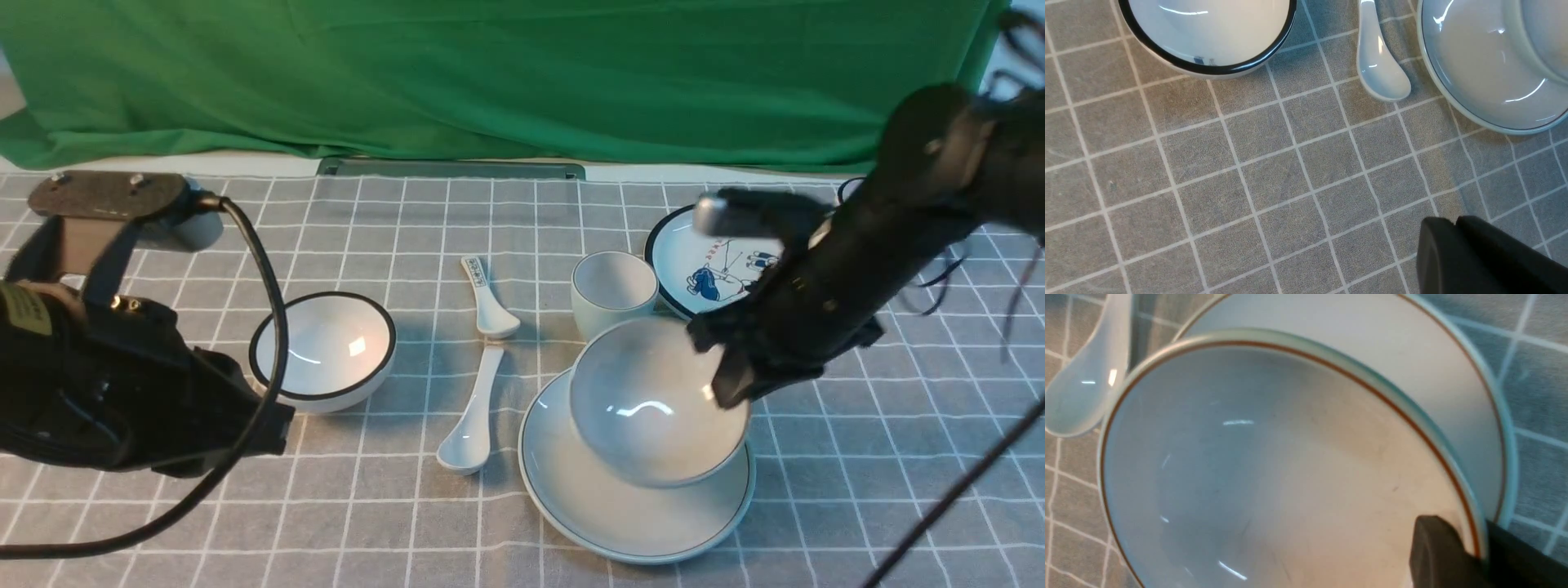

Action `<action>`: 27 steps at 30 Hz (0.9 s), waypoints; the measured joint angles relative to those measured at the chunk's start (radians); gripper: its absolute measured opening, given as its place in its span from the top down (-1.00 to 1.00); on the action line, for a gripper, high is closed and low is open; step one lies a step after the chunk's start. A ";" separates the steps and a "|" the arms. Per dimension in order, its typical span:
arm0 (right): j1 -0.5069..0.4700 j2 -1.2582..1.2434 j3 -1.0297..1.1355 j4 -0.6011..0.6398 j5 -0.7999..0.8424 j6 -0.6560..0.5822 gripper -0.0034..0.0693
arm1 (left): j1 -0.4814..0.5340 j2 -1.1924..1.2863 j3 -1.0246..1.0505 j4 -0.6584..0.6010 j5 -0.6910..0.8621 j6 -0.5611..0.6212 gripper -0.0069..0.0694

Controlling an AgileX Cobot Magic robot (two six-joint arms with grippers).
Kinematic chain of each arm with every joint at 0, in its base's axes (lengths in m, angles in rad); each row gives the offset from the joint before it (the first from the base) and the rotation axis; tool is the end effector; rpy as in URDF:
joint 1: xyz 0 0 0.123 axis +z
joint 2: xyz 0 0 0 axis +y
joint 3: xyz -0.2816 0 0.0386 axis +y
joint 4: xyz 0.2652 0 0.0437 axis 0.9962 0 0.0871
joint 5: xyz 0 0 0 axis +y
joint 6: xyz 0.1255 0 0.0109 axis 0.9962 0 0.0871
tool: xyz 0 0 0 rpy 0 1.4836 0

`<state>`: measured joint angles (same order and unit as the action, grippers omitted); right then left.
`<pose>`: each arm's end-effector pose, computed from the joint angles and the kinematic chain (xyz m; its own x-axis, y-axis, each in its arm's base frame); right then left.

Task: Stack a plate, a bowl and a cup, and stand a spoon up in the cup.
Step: Use the right arm to put the blue rice bowl into the blue large plate in the middle, then use the right arm to grab a blue teacup

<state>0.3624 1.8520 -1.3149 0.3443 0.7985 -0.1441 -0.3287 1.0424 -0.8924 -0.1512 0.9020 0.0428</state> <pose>0.3703 0.1730 0.1700 -0.9156 -0.2424 -0.3207 -0.3314 0.9068 0.2606 0.2147 -0.0890 0.2868 -0.7936 0.2168 -0.5684 0.3445 0.9303 -0.1261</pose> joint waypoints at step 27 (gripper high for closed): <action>-0.019 0.244 -0.510 -0.016 -0.013 0.070 -0.48 | 0.000 0.000 0.000 0.000 0.046 -0.043 0.77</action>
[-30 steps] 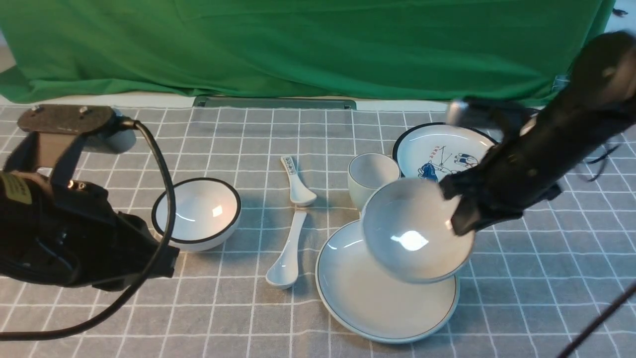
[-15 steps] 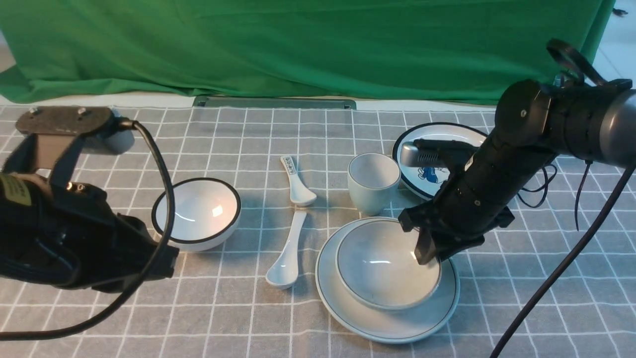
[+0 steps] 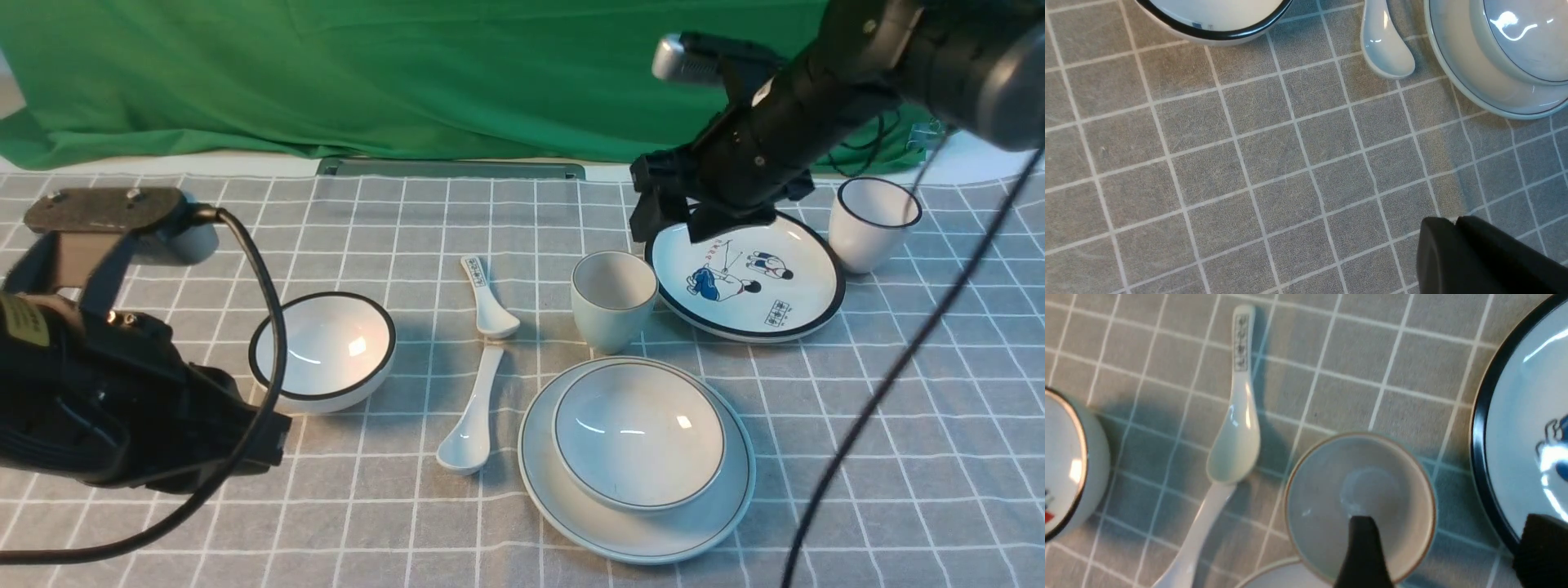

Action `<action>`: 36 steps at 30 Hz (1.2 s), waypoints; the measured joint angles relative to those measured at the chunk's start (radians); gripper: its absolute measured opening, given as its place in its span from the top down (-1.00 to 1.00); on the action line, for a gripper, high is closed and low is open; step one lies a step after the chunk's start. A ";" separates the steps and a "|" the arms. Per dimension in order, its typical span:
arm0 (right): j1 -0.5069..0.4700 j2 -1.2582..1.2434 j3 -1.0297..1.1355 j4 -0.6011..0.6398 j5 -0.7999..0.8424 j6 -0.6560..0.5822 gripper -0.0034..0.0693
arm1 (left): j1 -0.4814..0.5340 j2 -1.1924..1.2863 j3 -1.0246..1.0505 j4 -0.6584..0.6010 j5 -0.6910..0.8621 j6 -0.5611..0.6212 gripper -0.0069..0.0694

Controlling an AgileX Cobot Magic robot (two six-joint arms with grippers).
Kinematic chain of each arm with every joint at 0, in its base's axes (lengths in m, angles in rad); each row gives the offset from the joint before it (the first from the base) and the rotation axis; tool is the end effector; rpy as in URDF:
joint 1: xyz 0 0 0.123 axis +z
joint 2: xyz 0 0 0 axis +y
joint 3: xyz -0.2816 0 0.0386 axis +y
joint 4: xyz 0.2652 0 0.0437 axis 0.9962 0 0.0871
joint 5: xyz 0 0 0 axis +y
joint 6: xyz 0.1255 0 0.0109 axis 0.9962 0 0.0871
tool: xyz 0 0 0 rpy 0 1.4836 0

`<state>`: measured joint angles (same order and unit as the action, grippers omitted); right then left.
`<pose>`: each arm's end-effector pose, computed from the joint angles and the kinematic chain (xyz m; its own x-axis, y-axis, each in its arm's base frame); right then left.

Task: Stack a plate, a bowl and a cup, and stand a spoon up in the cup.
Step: Use the right arm to grab a blue teacup, then use the right arm to put the blue teacup into the blue rice bowl in the middle

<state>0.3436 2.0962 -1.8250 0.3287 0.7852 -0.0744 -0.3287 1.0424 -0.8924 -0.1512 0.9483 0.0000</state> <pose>0.4742 0.2002 0.2191 -0.8247 -0.1280 -0.5509 -0.3254 0.9040 0.2772 0.2099 -0.0879 0.2836 -0.8300 0.1903 -0.5243 0.3102 0.9387 -0.1503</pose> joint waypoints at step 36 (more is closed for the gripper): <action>0.123 -0.201 0.393 -0.107 0.057 -0.047 0.60 | 0.000 0.000 0.000 0.004 -0.063 -0.026 0.77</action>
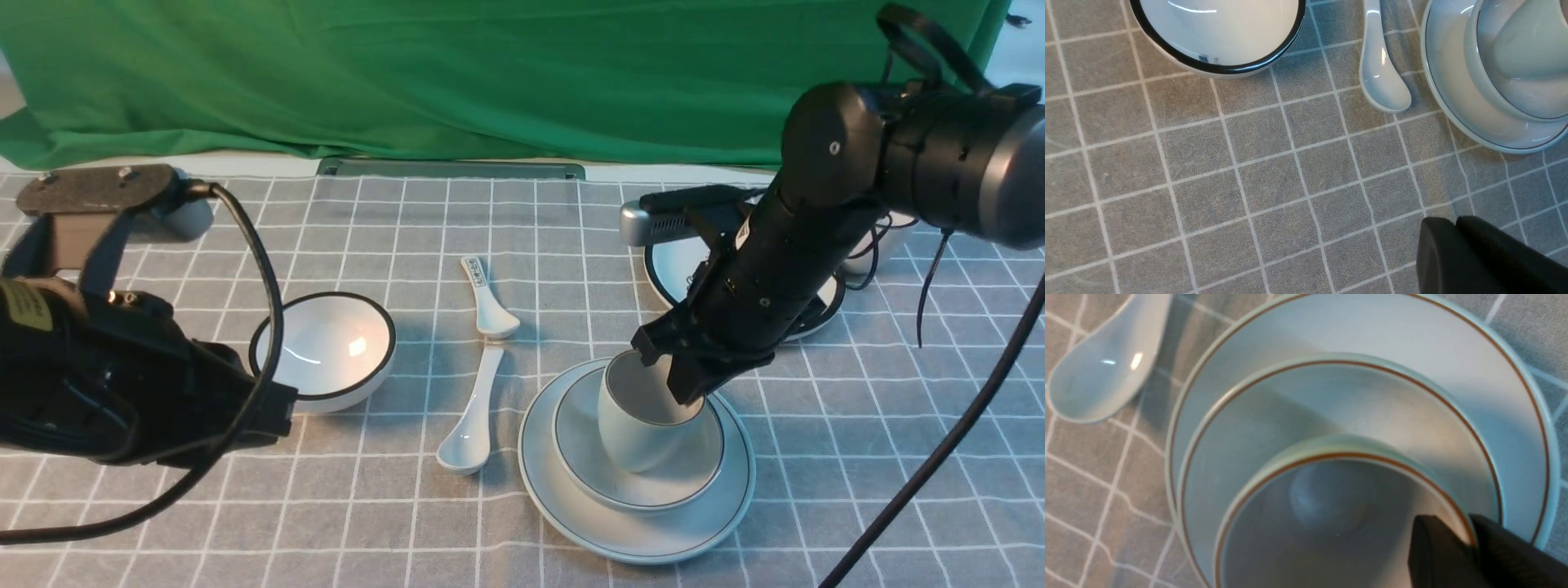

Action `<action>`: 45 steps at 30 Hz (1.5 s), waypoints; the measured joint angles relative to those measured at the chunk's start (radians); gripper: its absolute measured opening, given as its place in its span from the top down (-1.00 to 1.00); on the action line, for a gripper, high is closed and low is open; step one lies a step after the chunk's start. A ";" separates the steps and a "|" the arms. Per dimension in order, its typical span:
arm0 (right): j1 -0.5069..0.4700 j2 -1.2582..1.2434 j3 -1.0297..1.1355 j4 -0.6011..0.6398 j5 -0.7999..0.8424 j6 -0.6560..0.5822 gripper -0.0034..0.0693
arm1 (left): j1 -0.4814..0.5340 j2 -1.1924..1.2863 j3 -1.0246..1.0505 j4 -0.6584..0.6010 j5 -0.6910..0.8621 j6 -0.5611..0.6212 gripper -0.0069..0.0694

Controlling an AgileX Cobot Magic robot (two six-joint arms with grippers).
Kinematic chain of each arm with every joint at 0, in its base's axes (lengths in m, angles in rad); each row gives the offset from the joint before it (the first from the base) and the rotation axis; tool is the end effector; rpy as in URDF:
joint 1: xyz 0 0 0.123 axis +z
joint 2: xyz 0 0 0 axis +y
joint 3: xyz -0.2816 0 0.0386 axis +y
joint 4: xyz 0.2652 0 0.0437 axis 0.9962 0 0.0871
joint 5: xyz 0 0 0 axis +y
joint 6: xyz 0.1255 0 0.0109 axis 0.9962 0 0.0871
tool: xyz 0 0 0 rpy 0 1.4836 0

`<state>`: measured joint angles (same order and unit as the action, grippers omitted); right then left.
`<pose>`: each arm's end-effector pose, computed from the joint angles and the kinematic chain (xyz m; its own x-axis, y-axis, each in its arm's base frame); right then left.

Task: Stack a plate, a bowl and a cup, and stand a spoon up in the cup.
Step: Use the right arm to put the blue teacup into the blue rice bowl in the middle, then use the left arm to grab a blue soup spoon

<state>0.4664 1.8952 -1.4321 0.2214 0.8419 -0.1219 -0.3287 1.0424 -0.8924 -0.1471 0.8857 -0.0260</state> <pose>0.3725 0.2107 0.1821 -0.8473 -0.3969 -0.3530 -0.4732 0.8658 0.1625 0.2164 -0.0889 0.2879 -0.8064 0.1499 -0.5721 0.2898 0.9434 -0.1612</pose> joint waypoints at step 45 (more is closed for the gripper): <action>-0.232 -0.901 0.402 -0.323 0.241 0.113 0.85 | -0.149 1.145 -0.809 0.166 0.042 -0.187 -0.54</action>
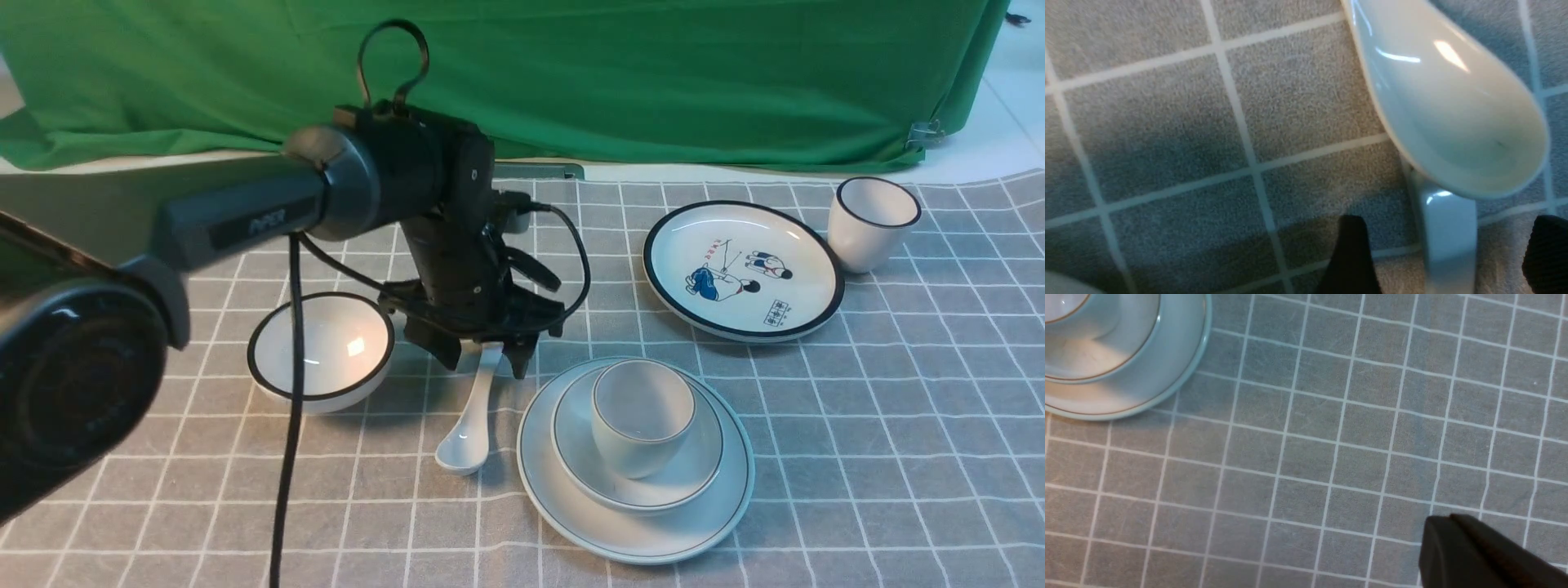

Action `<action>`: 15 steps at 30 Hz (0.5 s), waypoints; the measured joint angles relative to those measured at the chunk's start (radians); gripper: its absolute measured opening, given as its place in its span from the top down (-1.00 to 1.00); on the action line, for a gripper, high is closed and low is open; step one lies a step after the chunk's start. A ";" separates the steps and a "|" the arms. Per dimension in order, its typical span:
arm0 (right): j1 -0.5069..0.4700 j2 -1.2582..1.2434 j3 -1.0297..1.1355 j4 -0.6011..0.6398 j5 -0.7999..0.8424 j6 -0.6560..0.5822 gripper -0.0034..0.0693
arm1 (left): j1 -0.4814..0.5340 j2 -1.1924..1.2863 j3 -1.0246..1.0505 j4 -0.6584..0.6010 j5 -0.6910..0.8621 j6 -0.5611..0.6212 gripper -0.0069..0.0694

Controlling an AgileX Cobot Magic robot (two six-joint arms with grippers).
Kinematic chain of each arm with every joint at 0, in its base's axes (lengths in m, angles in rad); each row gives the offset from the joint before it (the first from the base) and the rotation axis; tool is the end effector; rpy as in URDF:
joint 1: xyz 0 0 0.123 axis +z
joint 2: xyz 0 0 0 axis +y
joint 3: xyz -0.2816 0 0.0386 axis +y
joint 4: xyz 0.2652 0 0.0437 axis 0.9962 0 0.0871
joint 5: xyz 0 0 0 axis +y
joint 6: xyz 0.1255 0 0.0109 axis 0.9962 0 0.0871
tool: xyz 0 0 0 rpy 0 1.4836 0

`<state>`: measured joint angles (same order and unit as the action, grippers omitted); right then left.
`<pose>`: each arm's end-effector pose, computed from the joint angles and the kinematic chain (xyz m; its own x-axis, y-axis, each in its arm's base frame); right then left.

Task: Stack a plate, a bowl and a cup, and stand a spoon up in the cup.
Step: Use the left arm to grab a blue soup spoon, then use the left arm to put the blue soup spoon into the blue teacup in the middle

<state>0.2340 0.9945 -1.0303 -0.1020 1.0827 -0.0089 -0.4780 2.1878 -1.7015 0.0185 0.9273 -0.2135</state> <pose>0.2113 0.0387 0.3307 -0.7839 -0.2451 -0.5704 -0.2255 0.9684 -0.1061 0.4268 -0.2190 0.1228 -0.9357 0.2584 -0.2400 0.2743 0.9610 -0.0346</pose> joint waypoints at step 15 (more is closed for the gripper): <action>0.000 0.000 0.000 0.001 -0.014 0.000 0.85 | -0.029 -0.286 0.020 0.006 -0.046 0.050 0.49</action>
<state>0.2340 0.9945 -1.0303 -0.1011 1.0683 -0.0089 -0.5071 1.9022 -1.6819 0.0247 0.8809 -0.1634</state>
